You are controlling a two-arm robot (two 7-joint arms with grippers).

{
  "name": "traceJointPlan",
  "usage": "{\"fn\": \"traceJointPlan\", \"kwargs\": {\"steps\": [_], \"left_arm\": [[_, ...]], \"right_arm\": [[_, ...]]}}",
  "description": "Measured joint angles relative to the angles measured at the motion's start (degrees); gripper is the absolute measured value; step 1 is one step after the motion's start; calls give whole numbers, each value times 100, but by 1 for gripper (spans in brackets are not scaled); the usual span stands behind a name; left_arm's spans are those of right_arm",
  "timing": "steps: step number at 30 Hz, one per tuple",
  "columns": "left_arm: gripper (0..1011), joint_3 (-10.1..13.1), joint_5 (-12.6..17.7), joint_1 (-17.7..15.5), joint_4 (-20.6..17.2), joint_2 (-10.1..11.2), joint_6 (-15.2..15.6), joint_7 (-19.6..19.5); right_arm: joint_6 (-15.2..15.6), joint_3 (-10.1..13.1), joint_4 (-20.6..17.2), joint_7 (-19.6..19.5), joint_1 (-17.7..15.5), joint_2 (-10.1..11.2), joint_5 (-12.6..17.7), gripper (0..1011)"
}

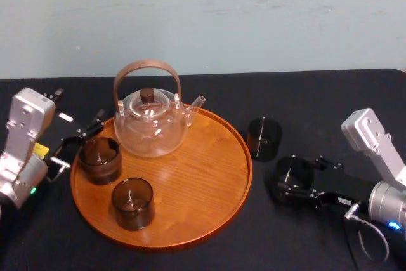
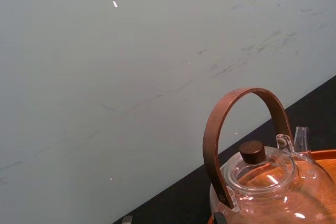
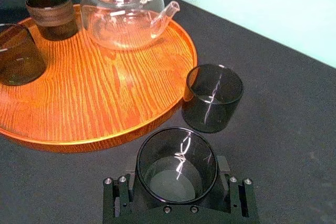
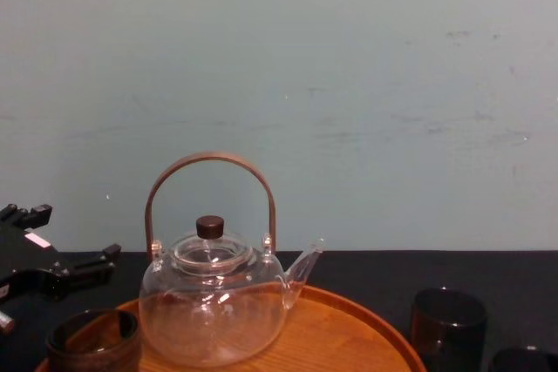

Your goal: Pick up the glass from the table and place it on the tray.

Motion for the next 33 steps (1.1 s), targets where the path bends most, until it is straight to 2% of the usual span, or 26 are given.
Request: {"fn": "traceJointPlan", "kwargs": {"steps": [10, 19, 25, 33], "left_arm": [[1001, 0, 0, 0, 0, 0, 0, 0], [1001, 0, 0, 0, 0, 0, 0, 0], [1001, 0, 0, 0, 0, 0, 0, 0], [1002, 0, 0, 0, 0, 0, 0, 0]], "right_arm": [[-19, 110, -326, 214, 15, 267, 252, 901], [-43, 75, -537, 343, 196, 467, 403, 901], [-85, -56, -510, 367, 389, 447, 425, 901], [-150, -355, -284, 409, 720, 276, 367, 901]]}}
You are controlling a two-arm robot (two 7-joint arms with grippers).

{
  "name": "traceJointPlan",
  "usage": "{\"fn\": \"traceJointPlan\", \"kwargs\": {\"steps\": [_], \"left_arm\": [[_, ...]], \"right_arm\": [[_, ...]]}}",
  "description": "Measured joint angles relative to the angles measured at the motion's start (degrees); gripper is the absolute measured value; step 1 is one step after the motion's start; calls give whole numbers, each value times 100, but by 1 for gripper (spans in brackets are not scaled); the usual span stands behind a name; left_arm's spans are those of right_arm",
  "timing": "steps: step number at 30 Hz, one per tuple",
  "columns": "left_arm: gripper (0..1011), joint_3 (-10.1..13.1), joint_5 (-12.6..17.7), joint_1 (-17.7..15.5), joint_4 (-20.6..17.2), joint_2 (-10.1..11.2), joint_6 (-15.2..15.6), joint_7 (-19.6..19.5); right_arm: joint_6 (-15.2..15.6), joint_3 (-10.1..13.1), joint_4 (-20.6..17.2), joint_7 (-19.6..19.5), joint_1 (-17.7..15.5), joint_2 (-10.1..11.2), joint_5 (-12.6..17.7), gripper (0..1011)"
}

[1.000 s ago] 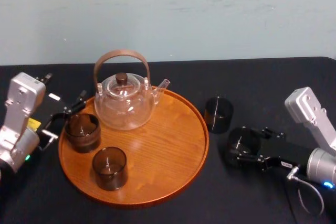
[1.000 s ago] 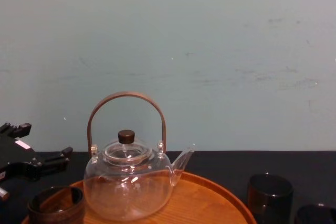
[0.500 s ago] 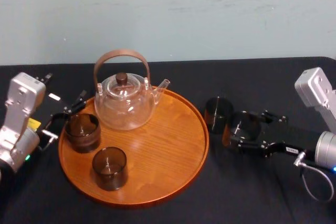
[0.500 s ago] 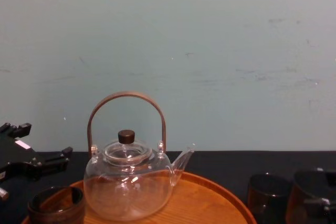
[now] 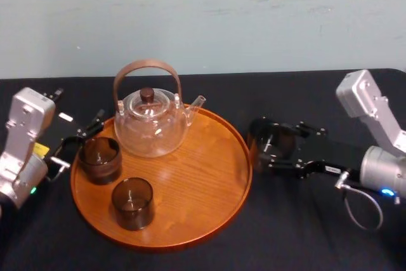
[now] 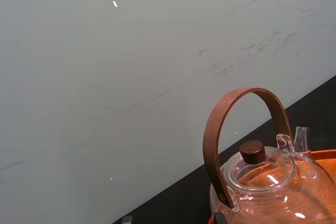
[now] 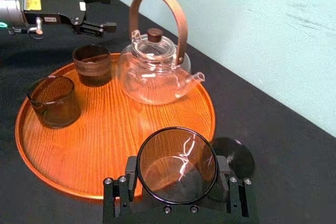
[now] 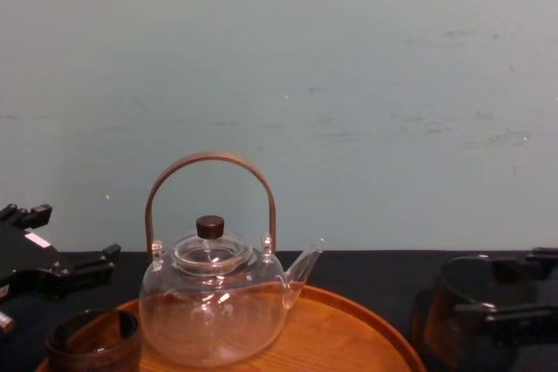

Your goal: Pick up the glass from the table and place it on the tray.

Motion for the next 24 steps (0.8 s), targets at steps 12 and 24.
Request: {"fn": "traceJointPlan", "kwargs": {"steps": [12, 24], "left_arm": [[1001, 0, 0, 0, 0, 0, 0, 0], [1001, 0, 0, 0, 0, 0, 0, 0]], "right_arm": [[-198, -501, 306, 185, 432, -320, -130, 901], [-344, -875, 468, 345, 664, -520, -273, 901]]}}
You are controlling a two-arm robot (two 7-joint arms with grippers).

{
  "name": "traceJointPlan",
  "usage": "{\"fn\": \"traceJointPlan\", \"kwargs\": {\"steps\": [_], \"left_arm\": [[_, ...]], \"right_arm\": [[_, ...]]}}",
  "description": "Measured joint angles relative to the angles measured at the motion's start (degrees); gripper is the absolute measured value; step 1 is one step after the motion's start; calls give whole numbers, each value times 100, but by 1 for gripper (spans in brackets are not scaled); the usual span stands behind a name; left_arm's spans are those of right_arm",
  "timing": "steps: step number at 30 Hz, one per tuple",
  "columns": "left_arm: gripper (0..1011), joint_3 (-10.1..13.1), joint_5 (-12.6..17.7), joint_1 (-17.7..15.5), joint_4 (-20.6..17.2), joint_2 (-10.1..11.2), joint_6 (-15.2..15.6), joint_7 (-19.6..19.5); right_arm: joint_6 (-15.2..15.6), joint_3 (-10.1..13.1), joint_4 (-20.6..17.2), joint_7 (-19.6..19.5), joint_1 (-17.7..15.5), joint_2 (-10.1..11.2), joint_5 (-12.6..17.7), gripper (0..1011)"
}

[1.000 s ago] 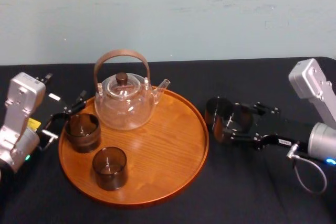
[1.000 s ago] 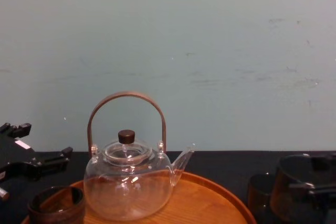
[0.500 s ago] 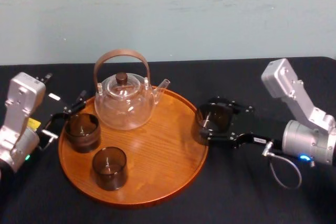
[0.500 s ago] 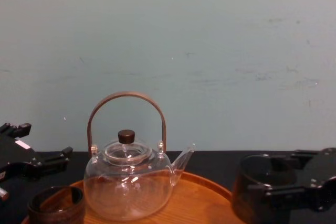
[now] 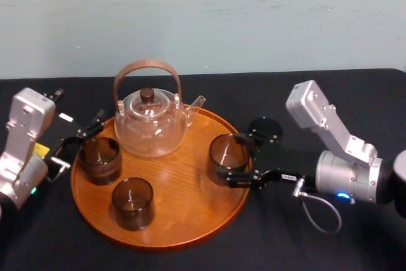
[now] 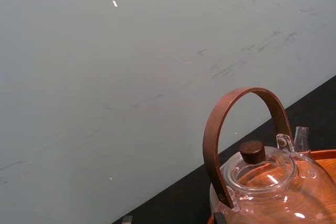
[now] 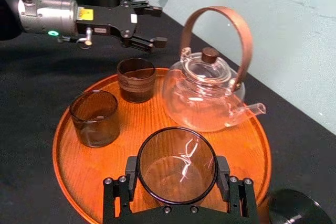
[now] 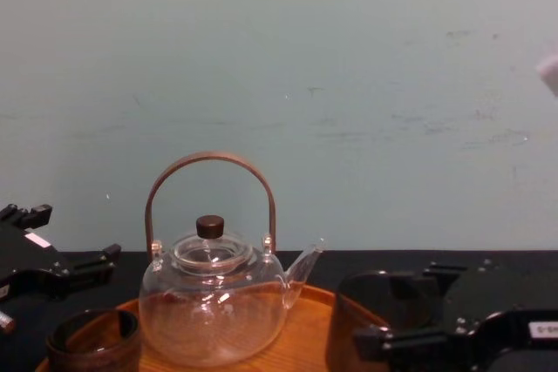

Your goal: Pick up the glass from the table and place it on the tray.

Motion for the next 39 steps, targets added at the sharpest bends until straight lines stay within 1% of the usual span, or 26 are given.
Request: {"fn": "traceJointPlan", "kwargs": {"steps": [5, 15, 27, 39], "left_arm": [[1001, 0, 0, 0, 0, 0, 0, 0], [1001, 0, 0, 0, 0, 0, 0, 0], [1001, 0, 0, 0, 0, 0, 0, 0], [1001, 0, 0, 0, 0, 0, 0, 0]], "right_arm": [[-41, -146, 82, 60, 76, -77, -51, 901], [-123, -366, 306, 129, 212, -241, -157, 901], [-194, -521, 545, 188, 292, -407, -223, 901], [-232, -640, 709, 234, 304, -483, -314, 901]]}}
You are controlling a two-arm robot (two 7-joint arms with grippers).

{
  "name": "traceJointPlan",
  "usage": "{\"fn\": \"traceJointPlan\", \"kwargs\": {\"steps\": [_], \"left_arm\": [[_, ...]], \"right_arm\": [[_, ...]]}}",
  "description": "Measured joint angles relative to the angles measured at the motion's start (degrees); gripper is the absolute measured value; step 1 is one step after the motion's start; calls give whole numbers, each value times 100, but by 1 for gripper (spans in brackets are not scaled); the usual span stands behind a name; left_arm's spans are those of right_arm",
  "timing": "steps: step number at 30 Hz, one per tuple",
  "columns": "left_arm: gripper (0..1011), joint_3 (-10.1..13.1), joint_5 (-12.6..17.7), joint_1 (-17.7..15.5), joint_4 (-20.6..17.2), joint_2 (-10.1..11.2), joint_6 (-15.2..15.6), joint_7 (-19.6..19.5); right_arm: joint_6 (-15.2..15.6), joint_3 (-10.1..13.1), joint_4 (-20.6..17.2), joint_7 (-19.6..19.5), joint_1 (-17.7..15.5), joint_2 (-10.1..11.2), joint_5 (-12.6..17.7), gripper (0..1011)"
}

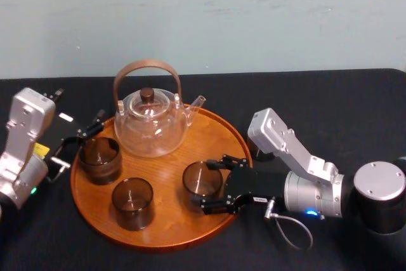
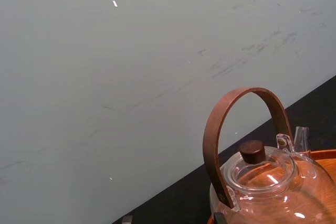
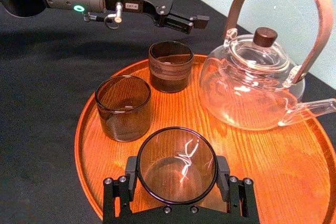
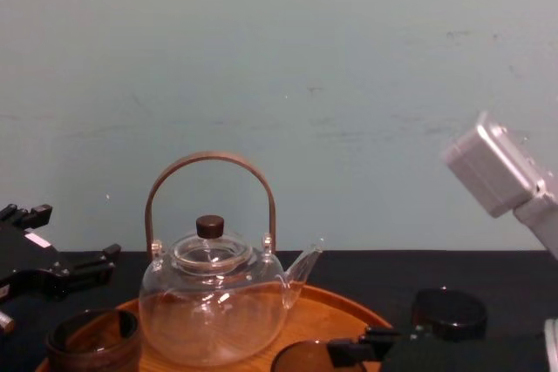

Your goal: Pick up the glass from the table and place it on the tray.

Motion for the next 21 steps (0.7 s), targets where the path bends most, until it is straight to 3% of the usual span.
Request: {"fn": "traceJointPlan", "kwargs": {"steps": [21], "left_arm": [[1001, 0, 0, 0, 0, 0, 0, 0]], "right_arm": [[15, -72, 178, 48, 31, -89, -43, 901]]}}
